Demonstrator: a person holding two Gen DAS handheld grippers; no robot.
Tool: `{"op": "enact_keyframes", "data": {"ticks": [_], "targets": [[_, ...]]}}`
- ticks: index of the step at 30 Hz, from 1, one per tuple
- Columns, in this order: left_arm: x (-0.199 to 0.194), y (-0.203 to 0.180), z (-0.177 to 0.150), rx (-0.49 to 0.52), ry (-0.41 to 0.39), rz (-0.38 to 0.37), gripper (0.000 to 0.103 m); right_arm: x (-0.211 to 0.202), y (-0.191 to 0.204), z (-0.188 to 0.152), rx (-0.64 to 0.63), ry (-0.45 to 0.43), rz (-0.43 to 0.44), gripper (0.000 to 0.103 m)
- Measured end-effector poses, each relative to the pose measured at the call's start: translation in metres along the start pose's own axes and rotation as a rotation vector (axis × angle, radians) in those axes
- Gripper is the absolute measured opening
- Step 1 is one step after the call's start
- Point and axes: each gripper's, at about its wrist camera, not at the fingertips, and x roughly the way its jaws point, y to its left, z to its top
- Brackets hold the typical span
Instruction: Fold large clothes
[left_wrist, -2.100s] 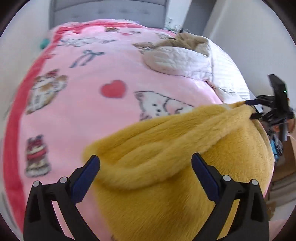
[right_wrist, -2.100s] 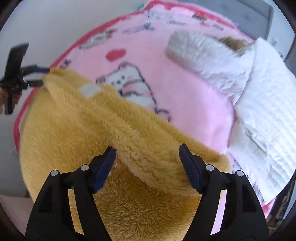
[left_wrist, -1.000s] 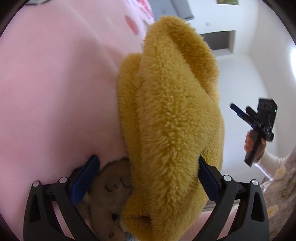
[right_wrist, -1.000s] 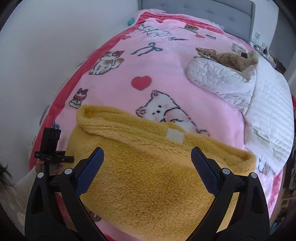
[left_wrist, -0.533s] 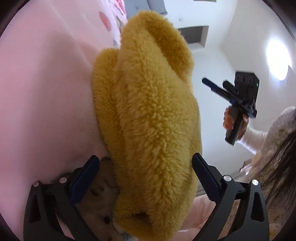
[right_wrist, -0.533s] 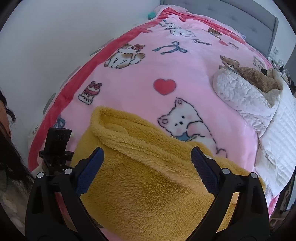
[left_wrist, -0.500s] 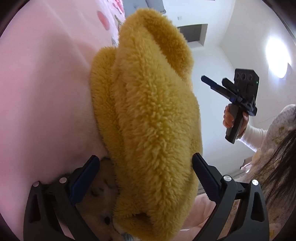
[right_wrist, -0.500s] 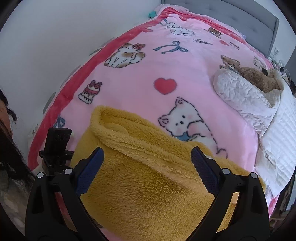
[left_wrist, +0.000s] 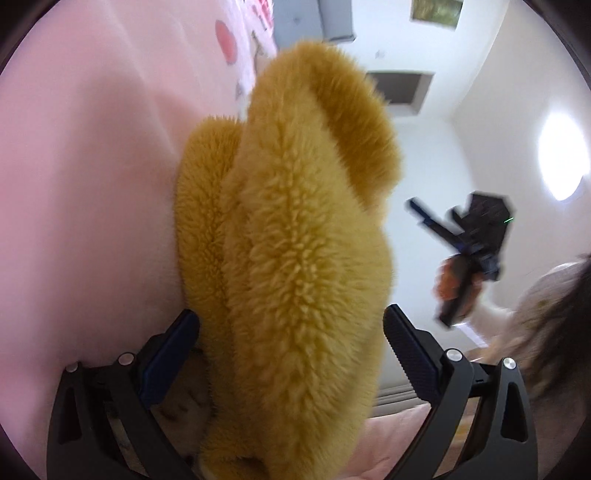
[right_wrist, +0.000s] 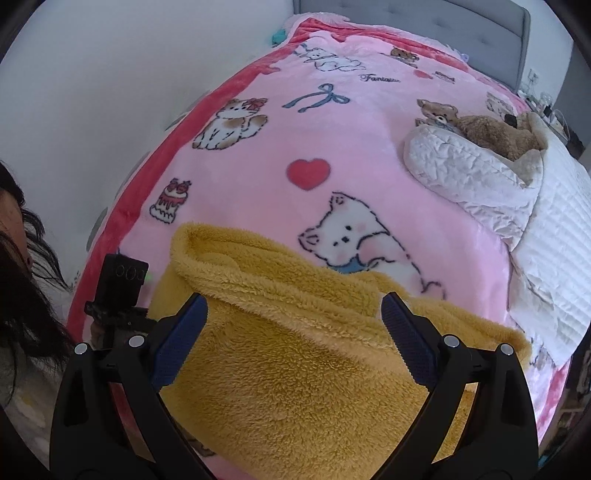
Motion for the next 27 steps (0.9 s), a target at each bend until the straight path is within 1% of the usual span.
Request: {"op": "enact_keyframes", "data": {"ticks": [2, 4, 8, 12, 14, 16, 19, 20, 22, 24, 25, 27], "targets": [[0.01, -0.007, 0.004, 0.007, 0.037, 0.07, 0.098, -0.003, -0.003, -0.001, 0.015, -0.01, 0.0, 0.091], [0.014, -0.011, 0.004, 0.003, 0.045, 0.085, 0.098, -0.004, -0.002, -0.003, 0.01, -0.012, -0.002, 0.091], [0.007, -0.005, 0.008, -0.028, 0.006, 0.074, 0.098, -0.001, 0.007, -0.005, -0.017, 0.003, 0.009, 0.091], [0.017, -0.008, 0.022, 0.007, 0.035, 0.142, 0.099, -0.01, 0.017, -0.007, -0.046, -0.022, 0.019, 0.091], [0.026, -0.006, 0.028, -0.02, 0.051, 0.119, 0.099, -0.018, 0.017, -0.006, -0.04, -0.043, 0.022, 0.091], [0.028, -0.005, 0.034, -0.038, 0.062, 0.092, 0.099, -0.028, 0.012, -0.005, -0.003, -0.068, 0.036, 0.091], [0.042, -0.006, 0.042, -0.052, 0.115, 0.066, 0.099, -0.038, 0.003, -0.007, 0.044, -0.102, 0.043, 0.091], [0.05, -0.01, 0.044, -0.047, 0.131, 0.066, 0.099, -0.041, 0.001, -0.009, 0.053, -0.111, 0.038, 0.091], [0.069, -0.012, 0.047, -0.04, 0.154, 0.096, 0.099, -0.046, -0.004, -0.012, 0.062, -0.134, 0.027, 0.091], [0.079, -0.009, 0.05, -0.028, 0.192, 0.104, 0.099, -0.053, -0.014, -0.018, 0.074, -0.152, -0.011, 0.091], [0.081, -0.007, 0.052, -0.031, 0.206, 0.098, 0.099, -0.056, -0.021, -0.021, 0.089, -0.156, -0.025, 0.091], [0.086, -0.005, 0.058, -0.044, 0.245, 0.09, 0.099, -0.066, -0.041, -0.031, 0.162, -0.178, -0.036, 0.091]]}}
